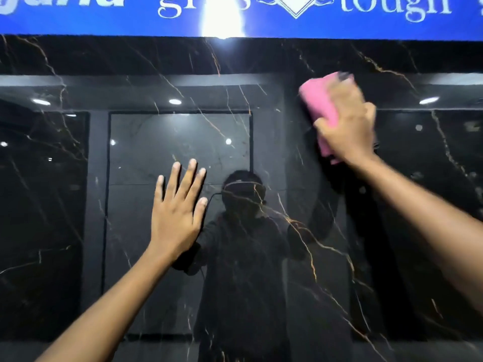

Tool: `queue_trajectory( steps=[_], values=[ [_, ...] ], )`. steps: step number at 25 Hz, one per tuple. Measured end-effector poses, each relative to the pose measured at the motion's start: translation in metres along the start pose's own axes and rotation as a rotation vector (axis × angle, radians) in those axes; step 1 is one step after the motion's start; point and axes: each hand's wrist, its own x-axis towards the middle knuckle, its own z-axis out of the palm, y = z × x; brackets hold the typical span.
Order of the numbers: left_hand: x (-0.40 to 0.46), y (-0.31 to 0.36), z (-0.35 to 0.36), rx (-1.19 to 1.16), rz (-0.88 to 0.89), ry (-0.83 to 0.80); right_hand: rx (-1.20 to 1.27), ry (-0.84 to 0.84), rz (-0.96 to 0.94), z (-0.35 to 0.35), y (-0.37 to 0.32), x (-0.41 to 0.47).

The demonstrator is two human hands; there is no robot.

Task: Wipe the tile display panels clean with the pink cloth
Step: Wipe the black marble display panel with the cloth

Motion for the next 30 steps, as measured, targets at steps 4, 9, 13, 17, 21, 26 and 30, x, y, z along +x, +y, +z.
queue_trajectory(
  steps=[4, 9, 13, 17, 21, 26, 30],
  values=[
    [0.001, -0.001, 0.004, 0.009, -0.004, 0.028, 0.015, 0.101, 0.136, 0.004, -0.017, -0.009],
    [0.002, -0.003, -0.002, -0.014, 0.023, -0.003, -0.025, -0.333, -0.835, 0.041, -0.129, -0.247],
    [-0.038, 0.010, -0.011, -0.153, -0.045, 0.004, 0.017, -0.222, -0.685, 0.033, -0.085, -0.194],
    [-0.093, 0.016, 0.008, -0.027, -0.016, -0.041, 0.012, 0.009, 0.116, -0.012, 0.020, -0.061],
    [-0.096, 0.016, 0.014, -0.009, -0.029, -0.019, 0.012, 0.102, 0.107, 0.004, -0.002, -0.099],
    [-0.093, 0.014, 0.011, -0.015, -0.009, -0.038, -0.074, -0.396, -0.897, 0.037, -0.112, -0.341],
    [-0.109, 0.023, 0.002, -0.085, -0.074, -0.051, 0.031, -0.340, -0.767, 0.023, -0.070, -0.283]
  ],
)
